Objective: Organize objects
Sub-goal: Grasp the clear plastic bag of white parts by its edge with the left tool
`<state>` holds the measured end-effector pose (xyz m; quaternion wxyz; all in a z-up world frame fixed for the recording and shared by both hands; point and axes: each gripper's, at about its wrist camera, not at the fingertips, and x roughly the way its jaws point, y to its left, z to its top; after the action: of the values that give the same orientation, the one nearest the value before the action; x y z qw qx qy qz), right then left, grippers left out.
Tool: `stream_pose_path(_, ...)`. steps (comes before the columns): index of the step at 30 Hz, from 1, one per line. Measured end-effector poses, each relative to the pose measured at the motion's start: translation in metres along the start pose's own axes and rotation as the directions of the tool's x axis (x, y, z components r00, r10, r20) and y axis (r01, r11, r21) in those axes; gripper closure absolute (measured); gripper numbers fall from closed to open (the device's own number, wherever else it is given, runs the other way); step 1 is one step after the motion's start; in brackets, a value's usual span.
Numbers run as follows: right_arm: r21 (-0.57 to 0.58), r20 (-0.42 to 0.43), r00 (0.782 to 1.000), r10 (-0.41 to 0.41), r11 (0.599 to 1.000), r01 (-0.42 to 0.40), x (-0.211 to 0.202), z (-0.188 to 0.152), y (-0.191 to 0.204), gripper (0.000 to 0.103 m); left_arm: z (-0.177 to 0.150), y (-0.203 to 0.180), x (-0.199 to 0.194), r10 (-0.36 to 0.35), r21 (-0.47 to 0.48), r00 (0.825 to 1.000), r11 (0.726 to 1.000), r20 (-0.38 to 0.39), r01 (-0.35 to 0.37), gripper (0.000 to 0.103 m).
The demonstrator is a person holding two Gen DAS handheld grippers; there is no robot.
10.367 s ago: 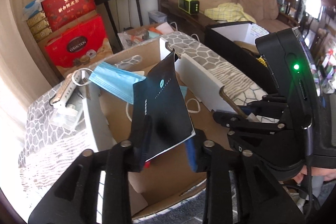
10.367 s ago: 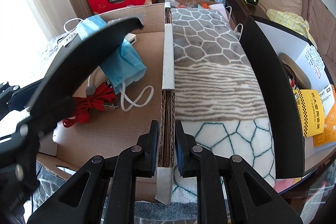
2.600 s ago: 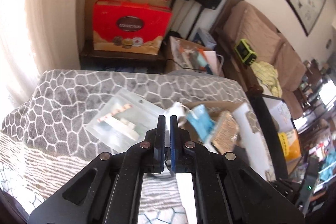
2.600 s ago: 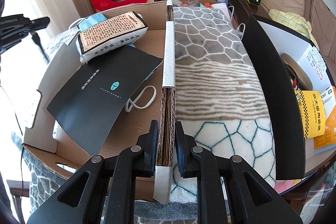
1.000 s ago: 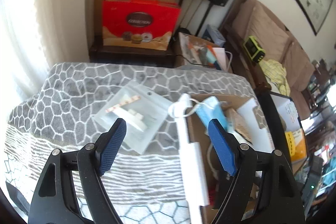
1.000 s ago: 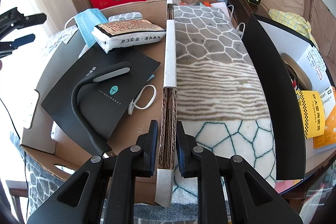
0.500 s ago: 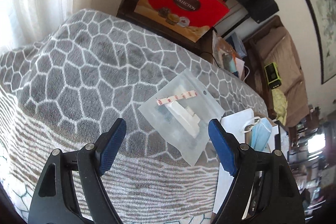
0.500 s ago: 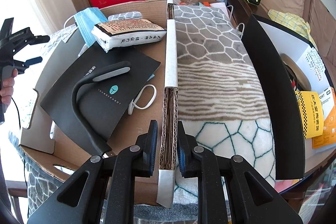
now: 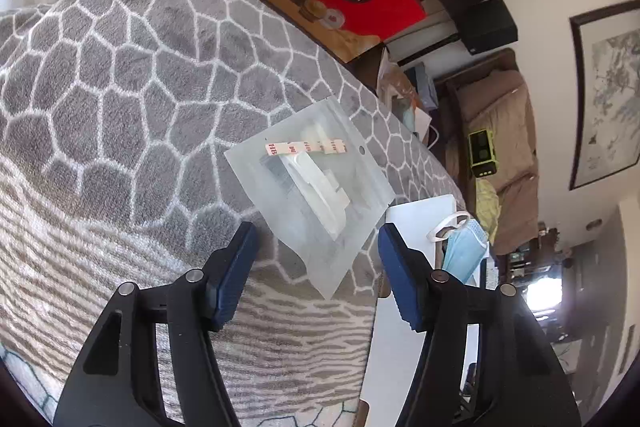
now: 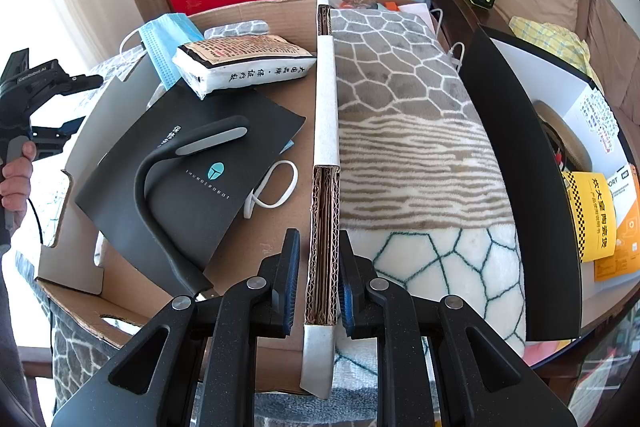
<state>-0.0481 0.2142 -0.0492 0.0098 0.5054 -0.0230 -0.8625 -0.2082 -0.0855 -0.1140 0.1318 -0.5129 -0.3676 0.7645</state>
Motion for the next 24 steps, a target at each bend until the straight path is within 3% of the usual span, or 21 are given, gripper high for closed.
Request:
stream_pose_path(5,0.0,0.0,1.0,0.0,1.0,0.0,0.0,0.0,-0.001,0.085,-0.008,0.006,0.008,-0.073,-0.087,0.997,0.994,-0.024,0.071,0.061)
stream_pose_path(11,0.0,0.0,1.0,-0.001,1.0,0.001,0.001,-0.001,-0.001,0.085,-0.009,0.003,0.017,-0.054,-0.112,0.998,0.992,0.012,0.055,0.08)
stream_pose_path(14,-0.001,-0.002,1.0,-0.002,1.0,0.002,0.002,-0.001,-0.001,0.084,-0.008,0.003,0.023,-0.034,-0.119,0.999,0.992,0.017,0.036,0.096)
stream_pose_path(19,-0.001,-0.002,1.0,-0.001,1.0,0.001,0.003,-0.001,-0.001,0.084,-0.01,0.002,0.019,-0.025,-0.1,0.998,0.995,0.05,0.03,0.099)
stream_pose_path(24,0.0,-0.002,1.0,-0.001,1.0,0.001,0.003,-0.001,-0.001,0.084,-0.018,-0.016,-0.004,-0.039,-0.003,0.994,0.999,0.1,0.039,0.102)
